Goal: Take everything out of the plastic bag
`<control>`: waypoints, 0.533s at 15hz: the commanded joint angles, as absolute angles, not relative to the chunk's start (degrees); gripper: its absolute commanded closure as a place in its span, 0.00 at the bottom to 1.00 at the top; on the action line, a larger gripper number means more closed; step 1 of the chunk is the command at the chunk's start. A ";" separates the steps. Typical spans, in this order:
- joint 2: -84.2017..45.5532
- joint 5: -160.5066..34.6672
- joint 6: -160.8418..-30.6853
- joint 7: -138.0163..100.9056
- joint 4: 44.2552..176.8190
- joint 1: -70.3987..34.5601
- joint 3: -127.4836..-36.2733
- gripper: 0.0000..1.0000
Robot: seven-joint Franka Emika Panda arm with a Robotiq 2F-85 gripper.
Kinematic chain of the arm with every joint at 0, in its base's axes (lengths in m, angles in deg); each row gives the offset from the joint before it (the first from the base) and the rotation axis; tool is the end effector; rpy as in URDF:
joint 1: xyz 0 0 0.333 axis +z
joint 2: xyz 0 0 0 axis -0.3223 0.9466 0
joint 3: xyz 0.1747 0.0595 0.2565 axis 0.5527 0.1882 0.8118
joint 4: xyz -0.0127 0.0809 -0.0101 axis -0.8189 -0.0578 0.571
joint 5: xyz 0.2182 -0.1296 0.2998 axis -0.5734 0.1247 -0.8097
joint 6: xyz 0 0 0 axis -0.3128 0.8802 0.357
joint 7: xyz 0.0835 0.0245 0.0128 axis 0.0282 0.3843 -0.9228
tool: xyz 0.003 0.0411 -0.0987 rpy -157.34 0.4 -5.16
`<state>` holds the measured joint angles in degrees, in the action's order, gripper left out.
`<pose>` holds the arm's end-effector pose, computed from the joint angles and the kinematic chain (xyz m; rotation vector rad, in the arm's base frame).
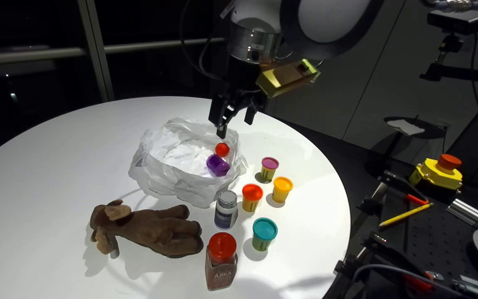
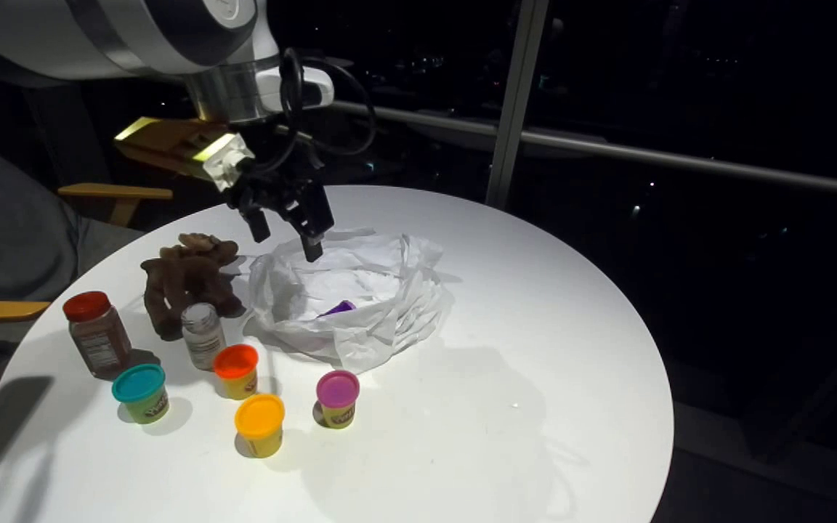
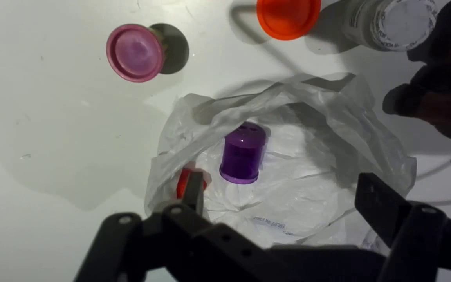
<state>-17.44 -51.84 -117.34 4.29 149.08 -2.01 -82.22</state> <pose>0.5289 0.1259 0.2230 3.0450 -0.0572 0.2388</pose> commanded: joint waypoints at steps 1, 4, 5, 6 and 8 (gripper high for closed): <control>-9.52 -52.54 -114.31 1.67 138.56 -2.85 -81.18 0.00; -3.22 -53.55 -113.67 -0.95 132.47 -3.13 -80.72 0.00; -1.30 -53.63 -113.70 -1.75 130.96 -3.11 -80.71 0.00; 0.58 -54.02 -113.35 -2.42 129.33 -3.19 -80.63 0.00; 3.35 -54.69 -112.98 -3.27 127.38 -3.05 -80.61 0.00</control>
